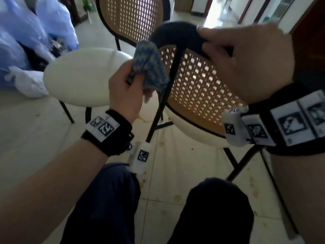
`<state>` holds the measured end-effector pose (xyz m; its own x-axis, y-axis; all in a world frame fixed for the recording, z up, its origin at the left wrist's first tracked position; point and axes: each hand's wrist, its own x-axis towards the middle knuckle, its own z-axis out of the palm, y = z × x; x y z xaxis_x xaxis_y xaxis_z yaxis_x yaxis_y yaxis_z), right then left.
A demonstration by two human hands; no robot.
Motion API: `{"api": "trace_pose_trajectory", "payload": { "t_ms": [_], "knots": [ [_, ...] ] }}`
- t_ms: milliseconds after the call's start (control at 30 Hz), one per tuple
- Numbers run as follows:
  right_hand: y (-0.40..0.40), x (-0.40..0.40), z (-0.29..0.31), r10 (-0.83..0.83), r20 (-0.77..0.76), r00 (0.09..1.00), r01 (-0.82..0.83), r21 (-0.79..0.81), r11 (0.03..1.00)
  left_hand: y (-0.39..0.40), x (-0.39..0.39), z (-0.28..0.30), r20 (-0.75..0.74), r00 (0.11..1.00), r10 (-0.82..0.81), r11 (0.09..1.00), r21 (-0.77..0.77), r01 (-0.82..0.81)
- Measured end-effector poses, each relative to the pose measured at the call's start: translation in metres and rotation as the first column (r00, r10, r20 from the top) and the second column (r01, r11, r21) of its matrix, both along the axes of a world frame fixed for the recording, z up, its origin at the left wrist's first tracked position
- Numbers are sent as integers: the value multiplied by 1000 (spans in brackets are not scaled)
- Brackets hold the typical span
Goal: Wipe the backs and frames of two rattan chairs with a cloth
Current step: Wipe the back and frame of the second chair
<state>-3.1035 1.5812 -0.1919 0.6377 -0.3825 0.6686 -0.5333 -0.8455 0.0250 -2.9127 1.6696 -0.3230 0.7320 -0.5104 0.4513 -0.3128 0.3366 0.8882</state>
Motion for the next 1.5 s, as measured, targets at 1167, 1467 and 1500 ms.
{"api": "trace_pose_trajectory", "payload": {
  "t_ms": [1167,1467,1500],
  "knots": [
    [-19,30,-87,-154,350,924,308,-442,843,-66,-32,-31,300,953,52,995,-94,-25],
    [-39,37,-85,-189,323,927,313,-390,866,-85,-14,-18,241,971,1,1000,-8,1],
    [-42,36,-85,-179,320,930,303,-395,867,-88,-15,-16,218,976,-13,1000,-25,19]
  ]
}}
